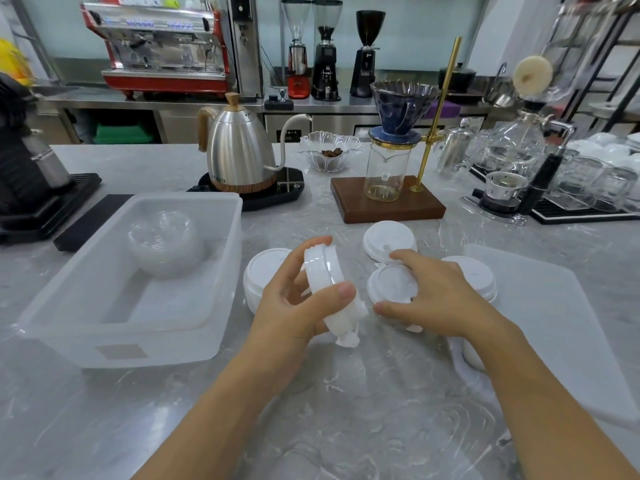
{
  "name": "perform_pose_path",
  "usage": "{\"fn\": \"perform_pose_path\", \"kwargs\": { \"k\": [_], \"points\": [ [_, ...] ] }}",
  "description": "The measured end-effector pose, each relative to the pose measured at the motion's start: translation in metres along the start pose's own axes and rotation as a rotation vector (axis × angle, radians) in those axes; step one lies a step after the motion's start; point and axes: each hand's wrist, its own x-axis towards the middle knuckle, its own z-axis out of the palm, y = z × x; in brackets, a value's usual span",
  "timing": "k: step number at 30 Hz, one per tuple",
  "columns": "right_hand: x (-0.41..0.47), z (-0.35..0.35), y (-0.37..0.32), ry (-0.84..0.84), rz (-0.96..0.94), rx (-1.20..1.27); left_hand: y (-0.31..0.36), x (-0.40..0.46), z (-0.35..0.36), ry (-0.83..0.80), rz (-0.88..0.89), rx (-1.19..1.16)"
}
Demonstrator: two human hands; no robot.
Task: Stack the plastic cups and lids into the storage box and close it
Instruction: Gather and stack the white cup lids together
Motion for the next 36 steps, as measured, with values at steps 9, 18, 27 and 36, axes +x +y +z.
{"fn": "perform_pose_path", "kwargs": {
  "k": [9,18,27,36],
  "points": [
    [-0.015,-0.019,-0.022,0.008,-0.276,0.919,0.003,0.000,0.000,-0.003,-0.024,-0.099],
    [-0.017,-0.006,-0.036,-0.086,-0.404,0.976,0.004,-0.001,0.004,0.005,-0.012,-0.078],
    [-0.015,0.003,-0.040,-0.086,-0.408,1.002,0.001,-0.001,0.004,0.031,-0.006,-0.045],
    [-0.016,0.004,-0.041,-0.073,-0.407,0.957,-0.002,0.000,0.004,0.040,-0.003,0.015]
  ]
}}
